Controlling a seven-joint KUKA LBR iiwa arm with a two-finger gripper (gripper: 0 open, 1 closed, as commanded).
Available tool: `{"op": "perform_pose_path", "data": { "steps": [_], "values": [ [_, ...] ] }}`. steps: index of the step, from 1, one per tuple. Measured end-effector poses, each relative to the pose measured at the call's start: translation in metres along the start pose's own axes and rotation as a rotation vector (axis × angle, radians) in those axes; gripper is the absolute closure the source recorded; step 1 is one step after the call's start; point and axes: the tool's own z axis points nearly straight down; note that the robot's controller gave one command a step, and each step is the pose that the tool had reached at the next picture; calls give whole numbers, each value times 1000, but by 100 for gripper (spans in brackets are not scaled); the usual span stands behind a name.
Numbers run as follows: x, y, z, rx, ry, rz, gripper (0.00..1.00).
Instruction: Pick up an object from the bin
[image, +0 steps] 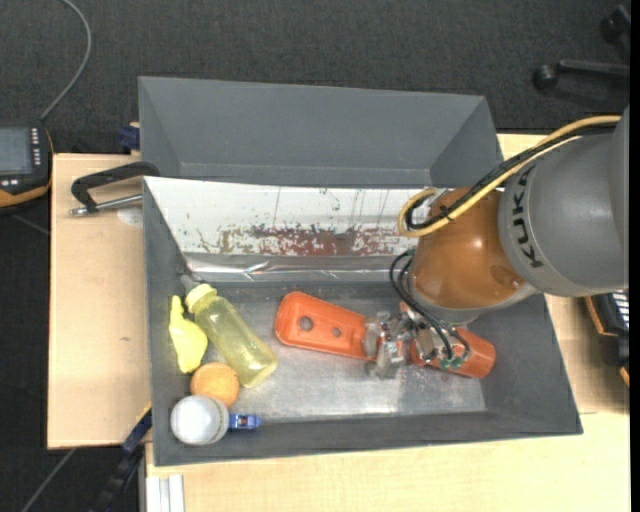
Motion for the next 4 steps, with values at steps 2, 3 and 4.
{"op": "perform_pose_path", "data": {
  "steps": [2, 3, 4],
  "values": [
    [2, -2, -67, 1, -14, 9, 100],
    [-7, -2, -63, -2, 2, -20, 100],
    [-23, 16, -120, 0, -8, -27, 100]
  ]
}}
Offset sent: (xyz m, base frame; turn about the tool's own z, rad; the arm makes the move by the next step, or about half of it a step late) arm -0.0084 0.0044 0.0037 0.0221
